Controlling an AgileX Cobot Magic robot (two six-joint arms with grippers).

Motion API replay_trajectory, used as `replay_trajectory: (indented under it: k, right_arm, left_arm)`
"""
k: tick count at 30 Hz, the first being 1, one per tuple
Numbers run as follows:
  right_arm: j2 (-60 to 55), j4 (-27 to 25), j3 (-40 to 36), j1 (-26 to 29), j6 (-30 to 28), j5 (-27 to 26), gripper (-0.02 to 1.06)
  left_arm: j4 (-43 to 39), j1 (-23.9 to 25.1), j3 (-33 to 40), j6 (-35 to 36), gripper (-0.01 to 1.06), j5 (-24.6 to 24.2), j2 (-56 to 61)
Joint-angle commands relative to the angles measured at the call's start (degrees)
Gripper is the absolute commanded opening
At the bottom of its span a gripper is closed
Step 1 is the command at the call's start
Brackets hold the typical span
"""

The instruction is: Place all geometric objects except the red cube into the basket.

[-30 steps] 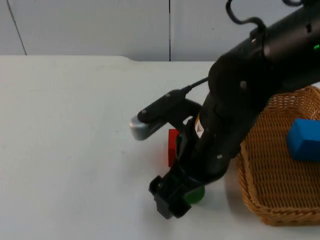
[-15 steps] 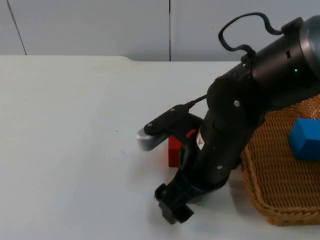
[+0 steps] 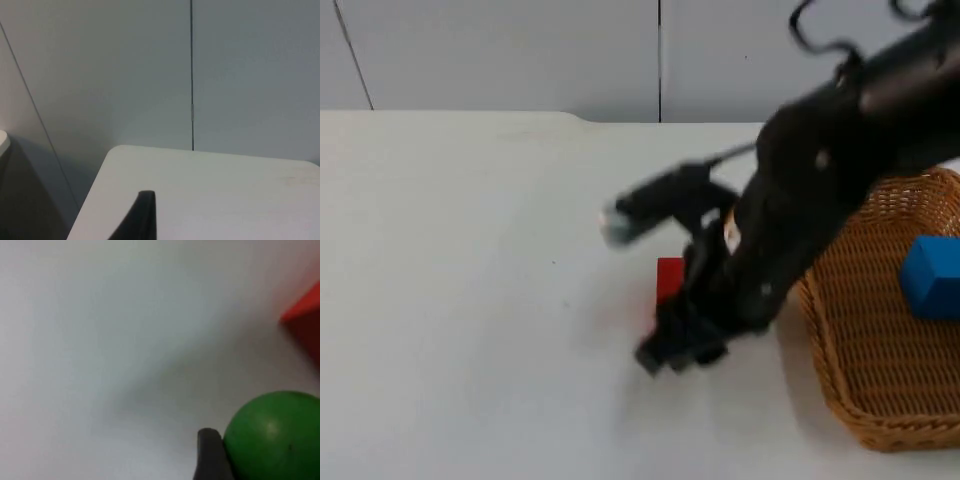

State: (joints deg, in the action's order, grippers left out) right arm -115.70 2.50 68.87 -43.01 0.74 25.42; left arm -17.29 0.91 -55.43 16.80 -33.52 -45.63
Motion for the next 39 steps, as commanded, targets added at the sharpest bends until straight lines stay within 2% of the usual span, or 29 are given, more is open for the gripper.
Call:
replay_trajectory:
  k: [1, 5, 8, 11, 13, 15, 17, 19, 22, 24, 26, 28, 33, 39]
  right_arm:
    - [7.4, -0.1, 0.2, -1.0, 1.6, -1.9, 0.01]
    - [17.7, 0.3, 0.2, -0.8, 3.1, -2.0, 0.01]
    - [23.4, 2.3, -0.7, 1.6, 3.2, -2.0, 0.01]
    - [28.2, 4.1, -3.3, 10.0, 4.5, -1.1, 0.01]
    - [28.4, 3.3, -5.3, 15.4, 4.0, -0.7, 0.01]
    - [28.0, 2.9, -6.1, 16.5, 2.8, 0.5, 0.01]
    - [27.2, 1.7, -8.3, 15.5, -2.7, 5.1, 0.01]
    - [26.8, 1.4, -11.1, 14.2, -3.3, 6.4, 0.01]
    - [26.7, 1.4, -16.4, 13.9, 1.2, 4.2, 0.01]
    - [26.3, 2.5, -17.7, 13.9, 1.7, 3.9, 0.01]
    - [25.3, 5.7, -20.8, 13.9, 4.2, 1.9, 0.01]
    - [23.7, 6.6, -22.8, 13.9, 4.7, -0.7, 0.01]
    - [16.9, 6.4, -24.0, 15.8, 6.2, -5.1, 0.01]
    - [12.9, 6.4, -24.0, 18.9, 6.6, -6.4, 0.03]
  left_arm:
    - [-0.3, -0.3, 0.3, 0.0, 0.98, 1.2, -0.3]
    - [-0.3, -0.3, 0.3, 0.0, 0.98, 1.2, -0.3]
    - [-0.3, -0.3, 0.3, 0.0, 0.98, 1.2, -0.3]
    - [-0.3, -0.3, 0.3, 0.0, 0.98, 1.3, -0.3]
    - [-0.3, -0.3, 0.3, 0.0, 0.98, 1.3, -0.3]
    - [-0.2, -0.3, 0.3, 0.0, 0.98, 1.3, -0.3]
    - [-0.2, -0.3, 0.3, 0.0, 0.98, 1.3, -0.6]
    - [-0.2, -0.3, 0.3, 0.0, 0.98, 1.3, -0.7]
    - [-0.2, -0.3, 0.3, 0.0, 0.98, 1.3, -1.0]
    - [-0.2, -0.3, 0.3, 0.0, 0.98, 1.3, -1.1]
    - [-0.2, -0.3, 0.3, 0.0, 0.98, 1.3, -1.1]
    - [-0.2, -0.3, 0.3, 0.0, 0.98, 1.3, -1.1]
    - [-0.2, -0.3, 0.3, 0.0, 0.98, 1.3, -1.1]
    - [-0.2, -0.3, 0.3, 0.0, 0.98, 1.3, -1.1]
